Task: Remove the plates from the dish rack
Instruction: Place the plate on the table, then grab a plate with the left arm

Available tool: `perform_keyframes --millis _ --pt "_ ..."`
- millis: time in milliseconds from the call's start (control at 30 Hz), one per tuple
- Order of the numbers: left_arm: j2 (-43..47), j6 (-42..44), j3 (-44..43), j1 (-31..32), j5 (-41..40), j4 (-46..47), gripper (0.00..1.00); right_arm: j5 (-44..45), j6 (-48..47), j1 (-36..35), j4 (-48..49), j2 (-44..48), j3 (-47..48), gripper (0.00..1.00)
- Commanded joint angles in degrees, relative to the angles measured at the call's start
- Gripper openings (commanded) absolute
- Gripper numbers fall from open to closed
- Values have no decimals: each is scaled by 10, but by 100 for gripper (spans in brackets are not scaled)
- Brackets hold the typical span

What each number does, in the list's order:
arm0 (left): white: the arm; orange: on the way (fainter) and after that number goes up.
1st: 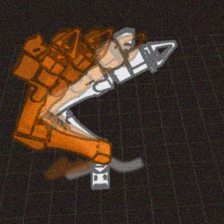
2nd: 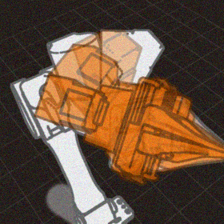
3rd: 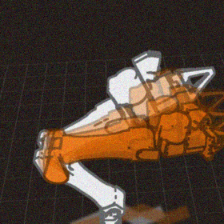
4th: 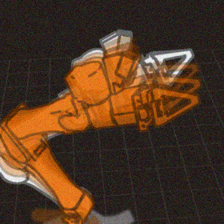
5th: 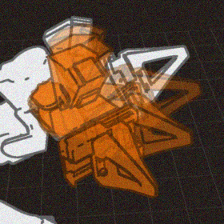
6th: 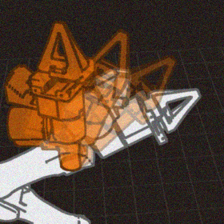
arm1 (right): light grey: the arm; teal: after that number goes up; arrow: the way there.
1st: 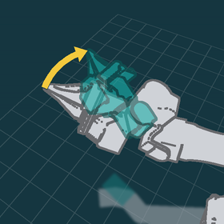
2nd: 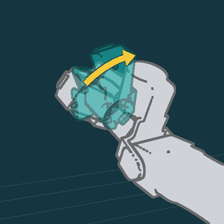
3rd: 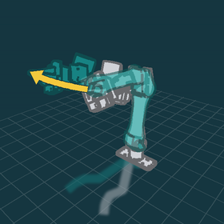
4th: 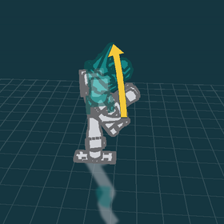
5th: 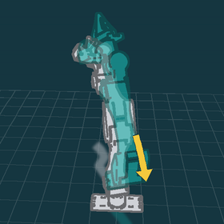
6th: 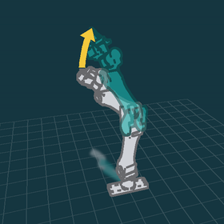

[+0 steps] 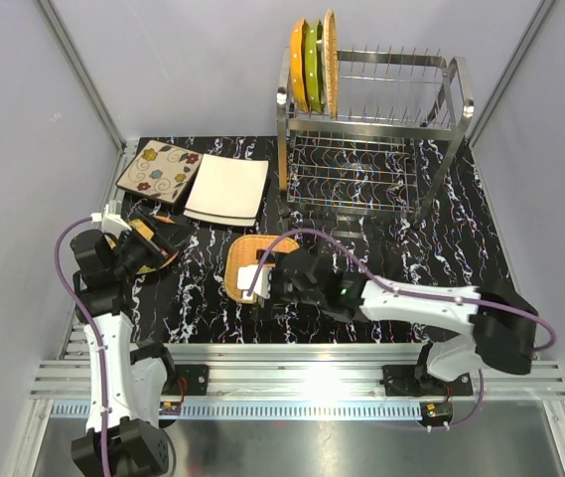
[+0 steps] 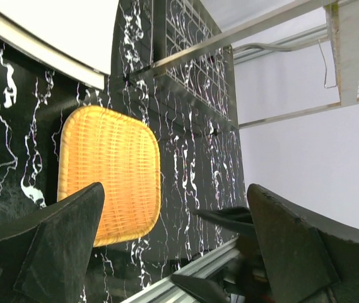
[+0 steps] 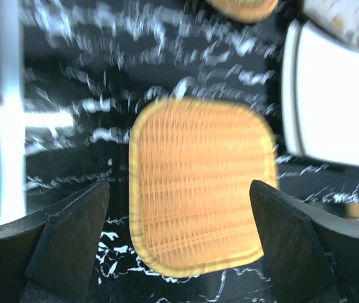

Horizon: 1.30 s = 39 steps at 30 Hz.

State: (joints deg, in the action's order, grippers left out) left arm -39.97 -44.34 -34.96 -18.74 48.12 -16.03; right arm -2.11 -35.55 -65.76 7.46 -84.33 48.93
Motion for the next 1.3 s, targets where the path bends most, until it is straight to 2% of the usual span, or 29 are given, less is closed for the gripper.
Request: perform_keyframes --millis 0,100,167,200,233,300,333,367,400,433,467,533,567,633,667,700,733,867,933,1067,1267 --pt "-11 -29 -40 7 -19 41 99 -97 65 23 -175 82 94 100" --pt "-28 -41 -76 31 -35 58 99 -187 88 85 -241 138 109 100" --pt "-42 -15 -110 77 -92 37 99 -213 99 119 -280 173 115 100" --pt "-49 -2 -156 99 -120 20 99 -241 113 164 -295 181 124 100" --pt "-58 9 -180 149 -176 -8 99 -250 121 185 -307 197 127 100" --pt "-96 36 -252 204 -230 -42 98 -280 144 256 -335 211 129 100" --pt "-110 45 -277 259 -286 -54 98 -286 151 279 -343 224 128 100" --pt "-129 64 -332 289 -317 -66 97 -286 159 297 -356 229 125 100" --pt "-165 76 -363 319 -347 -91 96 -296 172 315 -365 232 124 100" --pt "-190 86 -395 376 -405 -104 95 -307 179 363 -376 237 122 100" --pt "-212 102 -461 402 -429 -116 94 -319 188 385 -379 239 115 100" --pt "-290 116 -534 466 -483 -154 90 -352 210 453 -379 242 108 100" --pt "-316 131 -612 483 -509 -168 88 -368 214 477 -386 241 103 100" --pt "-404 153 -694 522 -551 -210 82 -389 225 528 -395 233 99 100" --pt "-438 159 -775 531 -563 -224 82 -393 231 540 -398 230 94 100" --pt "-466 163 -815 538 -571 -247 81 -395 233 548 -397 229 90 100" --pt "-523 170 -889 549 -580 -257 75 -400 234 562 -390 230 79 100" --pt "-624 178 -1026 567 -595 -273 68 -387 249 571 -365 240 54 100" --pt "-646 180 -1049 574 -602 -248 65 -381 261 576 -345 243 46 100" --pt "-662 180 -1039 583 -599 -176 63 -385 287 585 -315 247 22 100" --pt "-670 177 -1030 593 -586 -110 60 -372 260 586 -320 255 31 100"
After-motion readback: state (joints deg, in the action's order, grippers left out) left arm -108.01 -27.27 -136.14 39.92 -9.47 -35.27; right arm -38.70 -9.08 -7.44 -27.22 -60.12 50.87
